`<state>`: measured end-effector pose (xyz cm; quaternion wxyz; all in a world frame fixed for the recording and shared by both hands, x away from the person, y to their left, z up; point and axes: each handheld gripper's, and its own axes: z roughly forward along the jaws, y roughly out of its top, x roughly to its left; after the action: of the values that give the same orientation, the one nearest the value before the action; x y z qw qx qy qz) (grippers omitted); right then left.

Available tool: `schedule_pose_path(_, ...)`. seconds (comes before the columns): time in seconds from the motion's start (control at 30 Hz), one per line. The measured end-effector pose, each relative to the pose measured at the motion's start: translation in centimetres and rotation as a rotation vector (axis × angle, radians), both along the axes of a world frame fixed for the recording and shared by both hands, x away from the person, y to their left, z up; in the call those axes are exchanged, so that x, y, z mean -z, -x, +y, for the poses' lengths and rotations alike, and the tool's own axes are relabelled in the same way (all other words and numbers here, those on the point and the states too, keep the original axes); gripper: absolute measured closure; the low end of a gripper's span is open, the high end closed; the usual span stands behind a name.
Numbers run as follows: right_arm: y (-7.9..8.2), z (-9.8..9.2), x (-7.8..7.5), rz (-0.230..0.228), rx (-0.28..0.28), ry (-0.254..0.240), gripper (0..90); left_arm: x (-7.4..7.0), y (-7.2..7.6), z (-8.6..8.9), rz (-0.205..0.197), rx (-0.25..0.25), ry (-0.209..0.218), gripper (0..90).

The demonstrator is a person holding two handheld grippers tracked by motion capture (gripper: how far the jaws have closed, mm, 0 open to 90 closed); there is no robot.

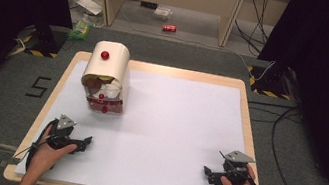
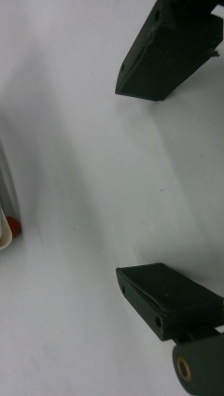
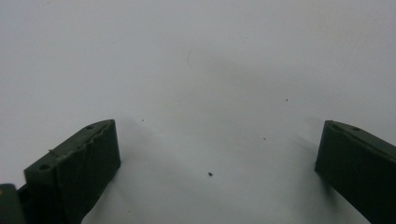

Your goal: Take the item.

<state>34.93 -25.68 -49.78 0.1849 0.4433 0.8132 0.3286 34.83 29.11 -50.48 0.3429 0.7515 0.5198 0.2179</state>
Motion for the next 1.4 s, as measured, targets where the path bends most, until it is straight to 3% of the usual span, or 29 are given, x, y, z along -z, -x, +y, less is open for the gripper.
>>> schedule_pose_path(0.4,0.0,0.0,0.0,0.000,0.000,-0.001,0.2,-0.4,-0.2,0.3,-0.010,0.019,0.017,16.0)
schedule_pose_path(0.63,0.0,0.0,0.0,-0.001,0.000,0.000,0.3,-2.7,0.2,0.1,-0.071,0.032,0.048,15.2)
schedule_pose_path(0.9,0.1,0.0,0.0,-0.001,0.003,0.001,0.3,-4.9,0.1,-0.9,-0.135,0.073,0.053,15.6)
schedule_pose_path(1.03,0.0,0.0,0.0,0.000,0.001,0.000,0.2,-5.7,0.1,-1.1,-0.157,0.088,0.049,15.9)
schedule_pose_path(1.17,0.0,0.0,0.0,0.000,0.002,-0.001,0.3,-6.5,0.3,-1.0,-0.171,0.102,0.087,15.9)
schedule_pose_path(1.4,0.0,0.0,0.0,0.000,-0.001,0.000,0.2,-7.9,0.3,-1.4,-0.205,0.127,0.093,15.9)
